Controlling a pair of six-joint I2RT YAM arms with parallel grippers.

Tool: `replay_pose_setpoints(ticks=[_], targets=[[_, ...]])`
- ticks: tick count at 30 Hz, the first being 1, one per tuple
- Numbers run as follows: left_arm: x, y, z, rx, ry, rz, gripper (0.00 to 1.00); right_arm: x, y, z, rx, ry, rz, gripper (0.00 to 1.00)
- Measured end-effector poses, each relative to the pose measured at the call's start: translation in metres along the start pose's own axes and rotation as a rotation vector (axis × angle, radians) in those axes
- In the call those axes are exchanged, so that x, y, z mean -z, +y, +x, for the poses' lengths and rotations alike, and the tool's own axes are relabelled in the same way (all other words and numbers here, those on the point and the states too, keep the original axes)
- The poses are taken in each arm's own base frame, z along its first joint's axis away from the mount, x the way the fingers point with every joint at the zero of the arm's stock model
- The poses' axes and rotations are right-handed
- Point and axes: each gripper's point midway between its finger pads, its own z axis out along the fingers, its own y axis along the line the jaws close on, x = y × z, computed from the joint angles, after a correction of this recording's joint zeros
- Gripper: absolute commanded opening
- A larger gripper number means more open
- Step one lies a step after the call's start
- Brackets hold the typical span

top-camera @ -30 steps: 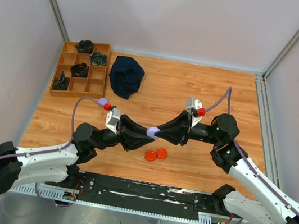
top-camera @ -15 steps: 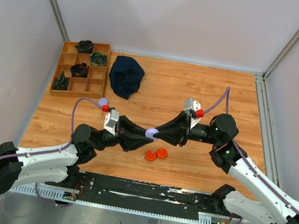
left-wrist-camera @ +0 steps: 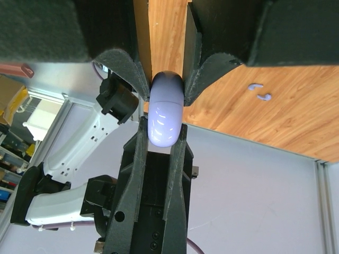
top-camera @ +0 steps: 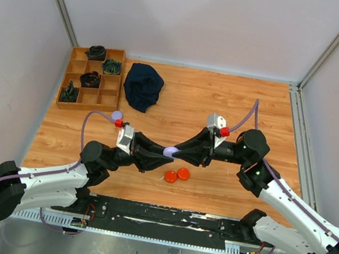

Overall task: Insert the wireless bluetooth earbuds into the charging case
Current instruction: Pick up the charging case at the center of the board.

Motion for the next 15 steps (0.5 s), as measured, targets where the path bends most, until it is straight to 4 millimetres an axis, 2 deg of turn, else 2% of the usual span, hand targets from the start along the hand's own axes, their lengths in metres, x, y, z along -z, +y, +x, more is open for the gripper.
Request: replay_pose_setpoints(ticks=[6, 11, 15], targets=[[0.001, -0.001, 0.003, -0.038, 0.012, 0.018, 0.00, 0.001, 0.001, 0.005, 0.007, 0.020, 0.005, 0.51], [0.004, -0.006, 0.003, -0.097, 0.014, 0.049, 0.00, 0.002, -0.002, 0.011, 0.009, 0.043, 0.020, 0.59], [0.008, -0.009, 0.004, -0.142, 0.017, 0.067, 0.00, 0.003, -0.003, 0.013, 0.013, 0.055, 0.022, 0.60]])
